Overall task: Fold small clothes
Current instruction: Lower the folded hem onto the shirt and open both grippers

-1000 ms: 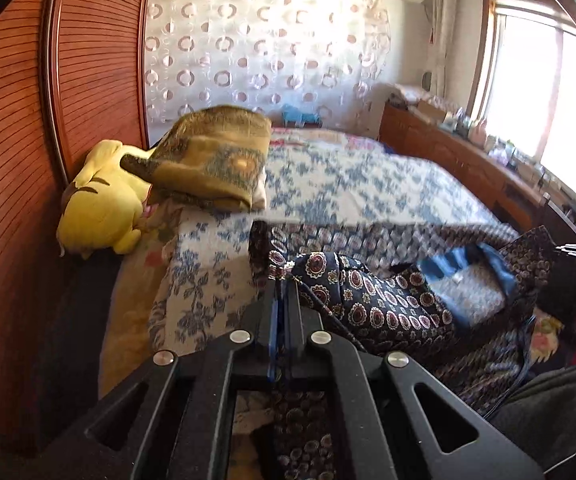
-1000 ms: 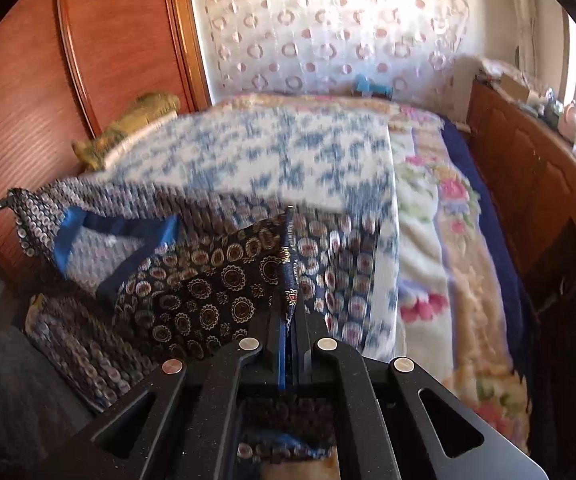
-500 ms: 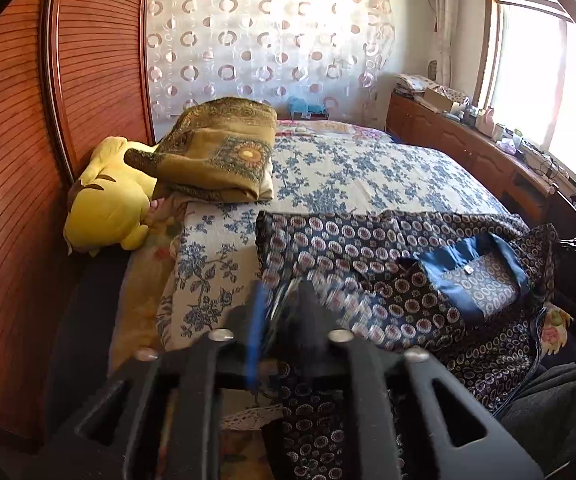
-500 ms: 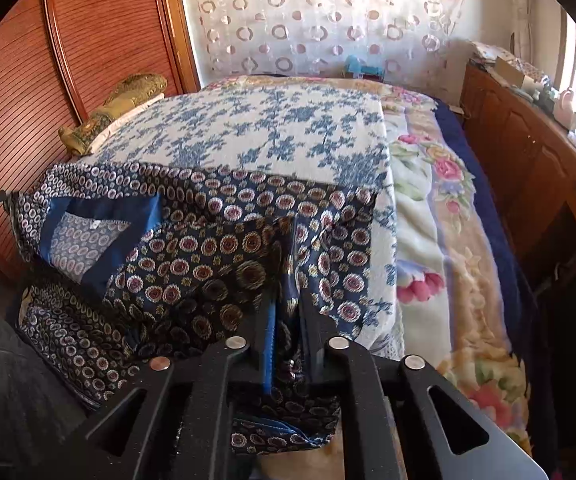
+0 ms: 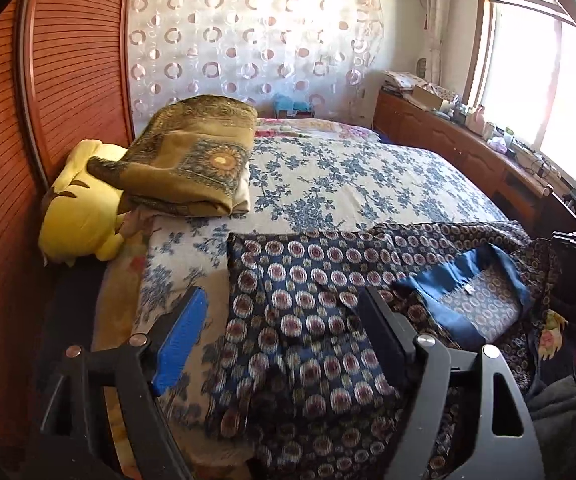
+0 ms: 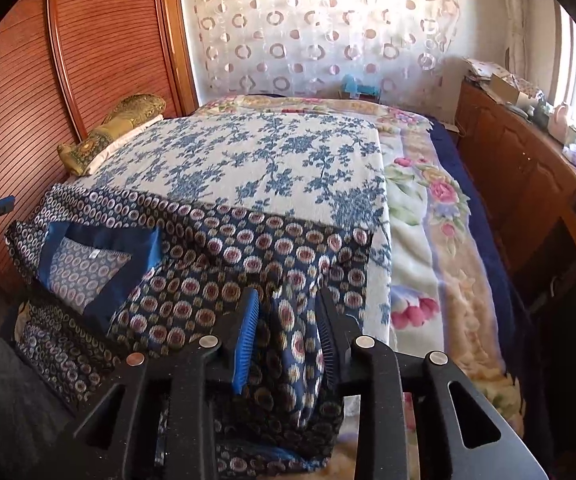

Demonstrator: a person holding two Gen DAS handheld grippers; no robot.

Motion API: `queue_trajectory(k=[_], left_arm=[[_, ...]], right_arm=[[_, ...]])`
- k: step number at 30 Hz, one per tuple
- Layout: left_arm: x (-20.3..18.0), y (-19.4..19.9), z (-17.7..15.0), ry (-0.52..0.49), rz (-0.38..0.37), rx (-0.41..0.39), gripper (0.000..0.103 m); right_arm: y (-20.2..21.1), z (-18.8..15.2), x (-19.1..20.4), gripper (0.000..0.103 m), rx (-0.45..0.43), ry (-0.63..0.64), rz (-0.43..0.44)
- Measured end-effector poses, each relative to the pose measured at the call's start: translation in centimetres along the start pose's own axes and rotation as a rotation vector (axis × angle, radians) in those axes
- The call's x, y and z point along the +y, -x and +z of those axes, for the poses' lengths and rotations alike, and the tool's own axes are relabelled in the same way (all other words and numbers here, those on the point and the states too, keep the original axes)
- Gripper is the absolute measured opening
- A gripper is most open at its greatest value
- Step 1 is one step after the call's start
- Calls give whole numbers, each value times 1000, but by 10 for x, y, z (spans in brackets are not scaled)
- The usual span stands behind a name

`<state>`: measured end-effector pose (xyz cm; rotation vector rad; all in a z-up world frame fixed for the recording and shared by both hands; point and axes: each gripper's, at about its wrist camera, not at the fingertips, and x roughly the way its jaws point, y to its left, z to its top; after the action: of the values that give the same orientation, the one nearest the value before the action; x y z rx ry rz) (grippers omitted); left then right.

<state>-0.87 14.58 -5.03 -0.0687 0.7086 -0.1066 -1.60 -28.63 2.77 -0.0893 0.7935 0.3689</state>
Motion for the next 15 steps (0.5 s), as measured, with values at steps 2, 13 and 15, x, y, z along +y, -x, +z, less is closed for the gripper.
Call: queue_trajectory(k=[2, 13, 15], left_arm=[[0, -12, 6, 3, 2, 13, 79], [19, -65, 31, 57, 5, 70, 63], [25, -72, 32, 77, -4, 88, 55]], right_arm=[[-8, 4, -2, 32, -7, -12, -10], [-61, 18, -9, 35, 5, -102, -19], [-68, 19, -10, 37, 11, -111, -28]])
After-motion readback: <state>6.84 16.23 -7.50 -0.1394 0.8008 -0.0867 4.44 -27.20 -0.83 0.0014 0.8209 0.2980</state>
